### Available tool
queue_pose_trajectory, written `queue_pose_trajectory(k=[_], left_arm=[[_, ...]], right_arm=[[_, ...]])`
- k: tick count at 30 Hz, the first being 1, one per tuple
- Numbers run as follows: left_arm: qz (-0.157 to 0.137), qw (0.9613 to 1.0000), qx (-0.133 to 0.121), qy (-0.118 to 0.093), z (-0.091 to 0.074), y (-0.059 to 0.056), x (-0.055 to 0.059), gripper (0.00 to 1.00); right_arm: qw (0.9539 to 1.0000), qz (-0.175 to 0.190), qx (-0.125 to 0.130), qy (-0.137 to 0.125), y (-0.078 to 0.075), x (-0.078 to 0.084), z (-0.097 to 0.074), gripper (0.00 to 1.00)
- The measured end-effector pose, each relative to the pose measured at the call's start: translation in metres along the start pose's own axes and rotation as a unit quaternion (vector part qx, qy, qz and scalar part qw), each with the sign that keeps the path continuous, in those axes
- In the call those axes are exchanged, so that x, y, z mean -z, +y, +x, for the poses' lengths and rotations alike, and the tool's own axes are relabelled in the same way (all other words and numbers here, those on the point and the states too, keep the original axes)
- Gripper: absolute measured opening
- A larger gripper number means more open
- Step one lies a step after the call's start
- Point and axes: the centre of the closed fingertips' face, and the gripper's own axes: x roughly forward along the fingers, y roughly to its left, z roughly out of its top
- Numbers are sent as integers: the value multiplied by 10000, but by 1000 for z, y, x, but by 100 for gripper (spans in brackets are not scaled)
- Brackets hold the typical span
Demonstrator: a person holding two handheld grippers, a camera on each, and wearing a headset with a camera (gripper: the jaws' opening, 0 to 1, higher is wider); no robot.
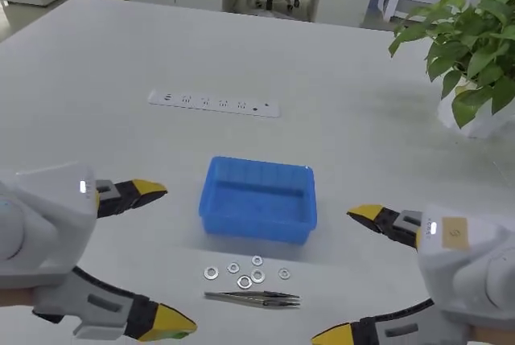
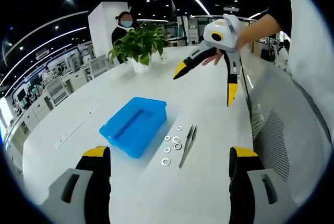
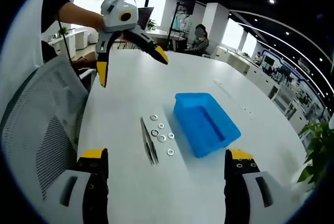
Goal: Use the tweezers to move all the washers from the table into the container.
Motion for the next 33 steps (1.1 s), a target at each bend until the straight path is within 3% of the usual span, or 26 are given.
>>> queue_pose_trajectory(k=[12, 16, 19, 27, 33], left_arm=[[6, 9999, 7, 133, 3, 4, 9, 100], [-26, 9998, 55, 212, 5, 1, 13, 100], [-87, 9998, 101, 149, 7, -2, 10, 100], [246, 9990, 162, 337, 13, -10, 13, 99], [264, 9986, 147, 431, 21, -11, 17, 87]], right_arm=[[10000, -35, -54, 52, -2, 0, 6, 88], [9999, -29, -78, 67, -2, 1, 9, 88], [9999, -39, -95, 93, -2, 2, 11, 87], [9998, -41, -136, 131, -1, 4, 14, 82], [9996, -53, -218, 186, 2, 5, 23, 77]])
